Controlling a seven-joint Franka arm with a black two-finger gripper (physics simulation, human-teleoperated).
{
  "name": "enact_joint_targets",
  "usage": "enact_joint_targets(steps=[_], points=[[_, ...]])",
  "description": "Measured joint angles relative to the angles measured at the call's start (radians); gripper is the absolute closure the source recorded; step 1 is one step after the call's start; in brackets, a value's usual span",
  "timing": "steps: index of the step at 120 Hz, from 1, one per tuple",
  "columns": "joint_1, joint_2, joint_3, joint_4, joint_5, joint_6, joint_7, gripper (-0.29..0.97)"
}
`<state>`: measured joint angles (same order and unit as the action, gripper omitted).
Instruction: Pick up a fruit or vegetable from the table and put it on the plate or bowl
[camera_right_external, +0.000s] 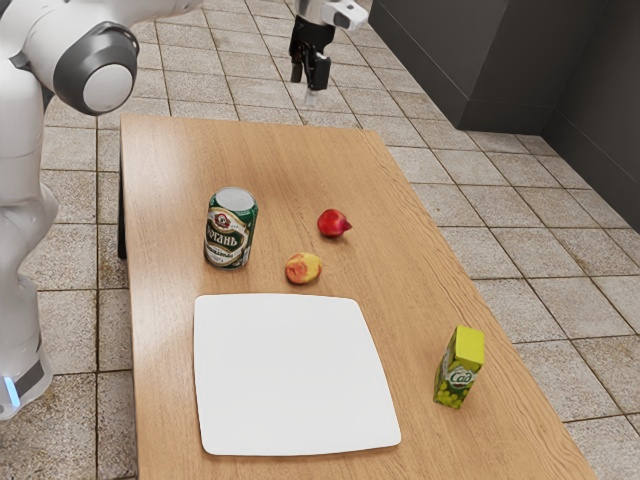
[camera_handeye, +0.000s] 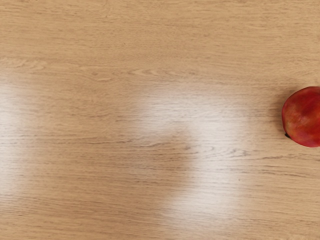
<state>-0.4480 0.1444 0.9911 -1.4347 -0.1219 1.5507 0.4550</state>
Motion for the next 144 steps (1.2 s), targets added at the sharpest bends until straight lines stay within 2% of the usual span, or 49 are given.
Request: enact_joint_targets(steps=[22, 26, 33, 42, 47, 54, 61, 72, 80, 86, 93, 109, 144], points=[[0.009, -0.011, 0.004, 0.023, -0.016, -0.016, 0.015, 0.0], [0.02, -0.031, 0.005, 0.128, -0.014, -0.053, 0.017, 0.0], [0.021, -0.088, 0.004, 0.418, 0.005, -0.133, 0.019, 0.0], [0.031, -0.145, 0.004, 0.544, 0.02, -0.205, 0.015, 0.0], [0.079, -0.141, 0.005, 0.516, 0.024, -0.23, 0.013, 0.0], [0.162, -0.119, 0.002, 0.406, 0.025, -0.246, 0.01, 0.0], [0.24, -0.034, -0.008, 0.341, 0.025, -0.251, 0.007, 0.0], [0.094, 0.192, -0.073, 0.289, -0.014, -0.233, 0.004, 0.0], [0.08, 0.271, -0.145, 0.277, -0.084, -0.193, 0.002, 0.0], [0.102, 0.302, -0.18, 0.274, -0.128, -0.165, 0.001, 0.0], [0.128, 0.317, -0.222, 0.276, -0.168, -0.14, 0.001, 0.0], [0.146, 0.321, -0.26, 0.285, -0.217, -0.077, 0.001, 0.0], [0.142, 0.341, -0.271, 0.117, -0.246, 0.017, -0.004, 0.0]])
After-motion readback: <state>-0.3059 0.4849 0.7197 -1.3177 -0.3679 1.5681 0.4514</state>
